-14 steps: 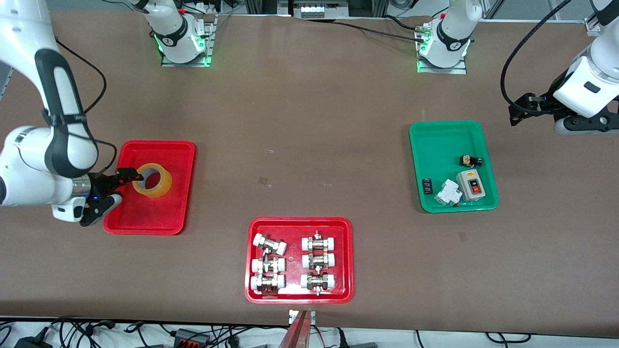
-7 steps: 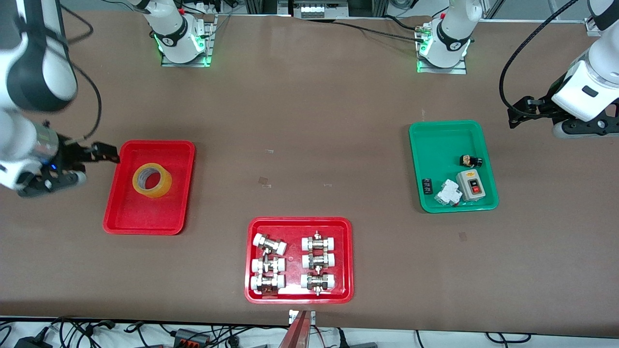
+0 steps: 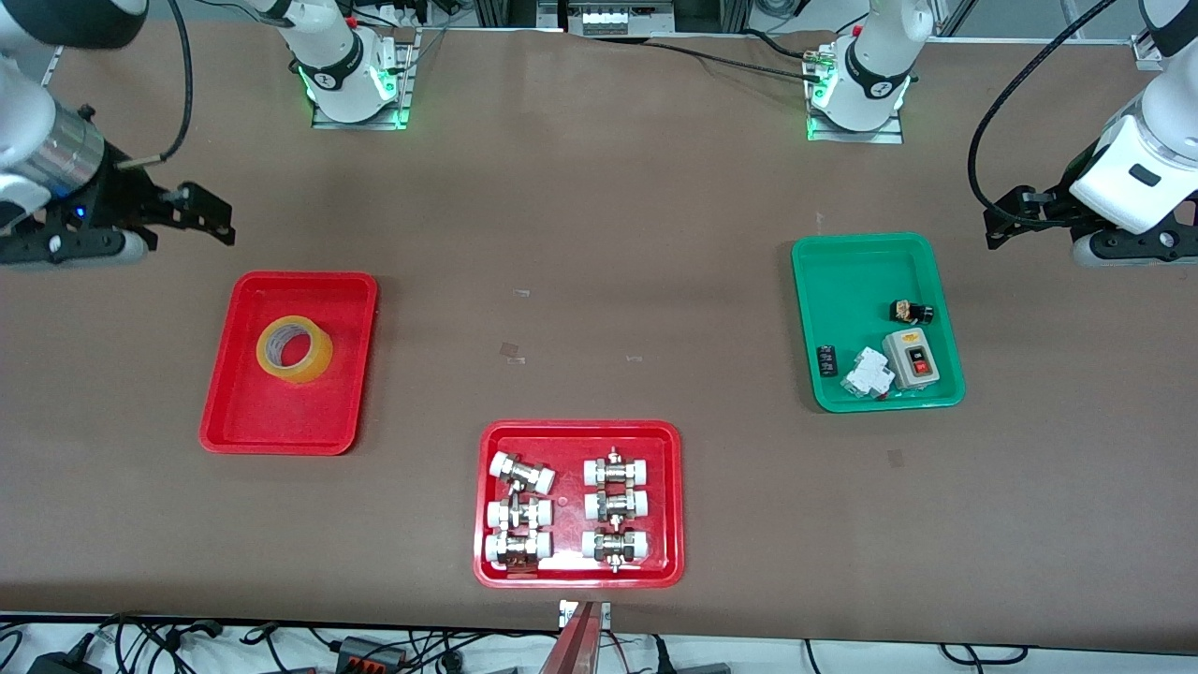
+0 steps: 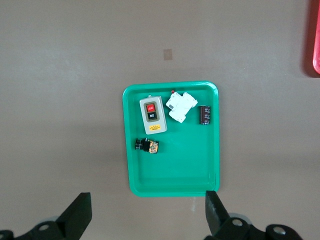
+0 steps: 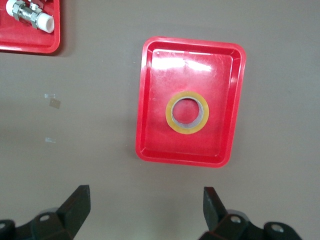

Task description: Left arm passes tape to right arm into tray

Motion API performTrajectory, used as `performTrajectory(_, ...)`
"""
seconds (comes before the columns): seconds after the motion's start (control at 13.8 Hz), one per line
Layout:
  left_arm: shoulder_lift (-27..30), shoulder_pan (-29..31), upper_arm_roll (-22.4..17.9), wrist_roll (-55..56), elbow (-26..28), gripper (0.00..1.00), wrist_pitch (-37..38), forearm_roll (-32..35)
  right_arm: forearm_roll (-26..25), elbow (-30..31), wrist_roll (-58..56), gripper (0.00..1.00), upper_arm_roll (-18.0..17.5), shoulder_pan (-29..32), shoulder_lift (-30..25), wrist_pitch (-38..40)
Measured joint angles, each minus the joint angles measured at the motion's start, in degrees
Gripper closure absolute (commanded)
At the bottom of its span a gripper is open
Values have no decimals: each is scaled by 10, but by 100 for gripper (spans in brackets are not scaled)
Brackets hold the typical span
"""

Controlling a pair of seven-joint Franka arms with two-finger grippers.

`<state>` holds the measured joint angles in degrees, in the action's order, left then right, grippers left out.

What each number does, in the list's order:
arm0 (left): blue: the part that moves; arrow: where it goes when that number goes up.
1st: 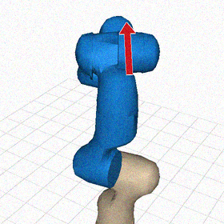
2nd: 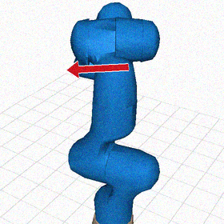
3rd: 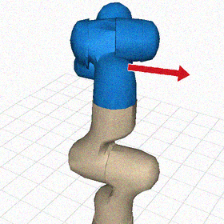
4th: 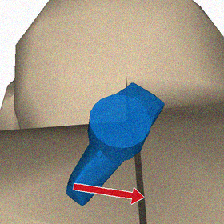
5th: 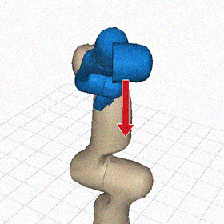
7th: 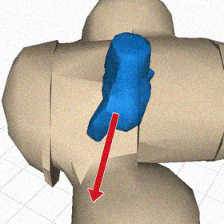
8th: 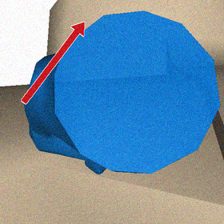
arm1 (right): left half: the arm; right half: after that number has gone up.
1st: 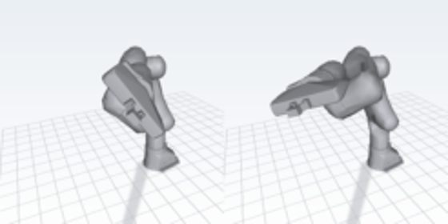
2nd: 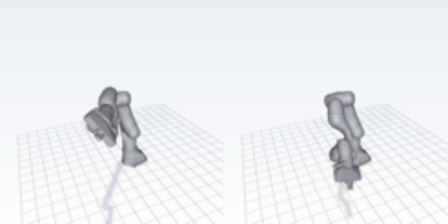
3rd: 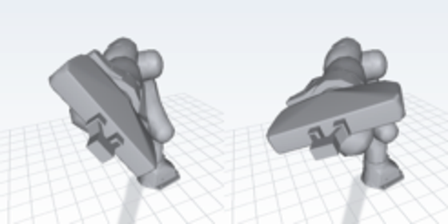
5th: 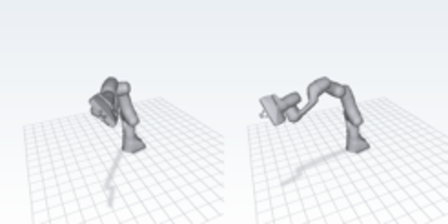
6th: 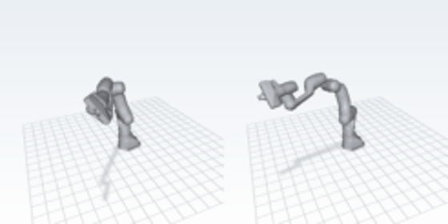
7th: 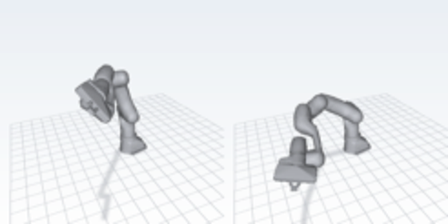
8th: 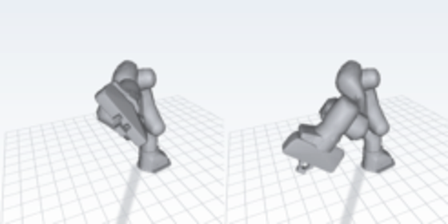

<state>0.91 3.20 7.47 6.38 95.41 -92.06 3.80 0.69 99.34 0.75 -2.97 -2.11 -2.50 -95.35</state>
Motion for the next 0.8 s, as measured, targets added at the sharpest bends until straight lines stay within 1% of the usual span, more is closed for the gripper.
performTrajectory(0.15,0,0,0,0,0,0,0,0,-11,0,6,0,0,0,-10,-3)
performTrajectory(0.51,0,-3,0,-1,0,0,0,0,-15,-30,74,0,3,1,-2,-3)
performTrajectory(0.8,0,-3,0,-1,0,0,0,0,-15,-32,80,0,7,3,-1,-3)
